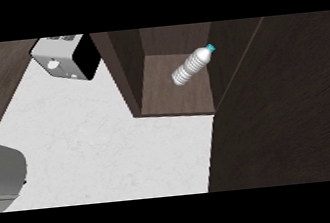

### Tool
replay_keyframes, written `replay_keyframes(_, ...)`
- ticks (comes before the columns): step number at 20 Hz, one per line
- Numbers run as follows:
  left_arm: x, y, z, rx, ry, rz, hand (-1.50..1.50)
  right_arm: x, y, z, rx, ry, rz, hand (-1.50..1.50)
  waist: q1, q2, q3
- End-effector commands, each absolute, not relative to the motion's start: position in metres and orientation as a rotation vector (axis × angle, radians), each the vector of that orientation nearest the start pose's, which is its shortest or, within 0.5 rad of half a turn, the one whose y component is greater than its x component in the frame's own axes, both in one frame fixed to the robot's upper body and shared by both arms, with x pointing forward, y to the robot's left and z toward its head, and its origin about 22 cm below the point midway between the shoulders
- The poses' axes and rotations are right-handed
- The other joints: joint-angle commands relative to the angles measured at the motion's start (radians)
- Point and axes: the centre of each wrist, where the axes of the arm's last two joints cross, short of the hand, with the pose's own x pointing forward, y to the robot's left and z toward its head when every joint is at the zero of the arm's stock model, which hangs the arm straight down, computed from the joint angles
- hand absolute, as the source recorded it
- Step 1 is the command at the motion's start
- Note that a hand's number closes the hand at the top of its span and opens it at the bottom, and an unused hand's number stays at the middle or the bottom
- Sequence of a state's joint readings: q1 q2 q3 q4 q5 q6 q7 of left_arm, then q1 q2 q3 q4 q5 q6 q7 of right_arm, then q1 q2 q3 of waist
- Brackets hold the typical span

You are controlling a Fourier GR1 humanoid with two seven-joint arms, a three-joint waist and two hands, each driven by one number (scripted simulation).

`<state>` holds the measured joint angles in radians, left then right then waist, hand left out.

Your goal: Pick up the bottled water, place it into the cabinet and close the cabinet

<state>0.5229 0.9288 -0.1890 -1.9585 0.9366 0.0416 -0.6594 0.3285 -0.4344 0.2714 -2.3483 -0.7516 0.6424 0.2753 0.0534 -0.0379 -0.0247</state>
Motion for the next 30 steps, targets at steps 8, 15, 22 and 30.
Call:
replay_keyframes(8, 0.111, 0.373, 0.073, -0.227, -1.834, 0.031, -1.50, 0.139, -0.181, 0.174, 0.970, -1.622, 0.807, 1.50, 0.040, 0.001, 0.001)
replay_keyframes(15, 0.116, 0.389, 0.085, -0.217, -1.873, 0.001, -1.50, 0.169, -0.132, 0.182, 1.014, -1.602, 0.692, 1.50, 0.056, 0.014, 0.005)
replay_keyframes(22, 0.111, 0.405, 0.089, -0.255, -1.893, 0.011, -1.50, 0.184, -0.053, 0.205, 1.049, -1.353, 0.925, 1.50, 0.077, 0.030, 0.013)
replay_keyframes(30, 0.079, 0.426, 0.088, -0.244, -1.883, 0.046, -1.50, 0.239, -0.010, 0.255, 1.141, -1.286, 1.036, 1.50, 0.044, 0.037, 0.024)
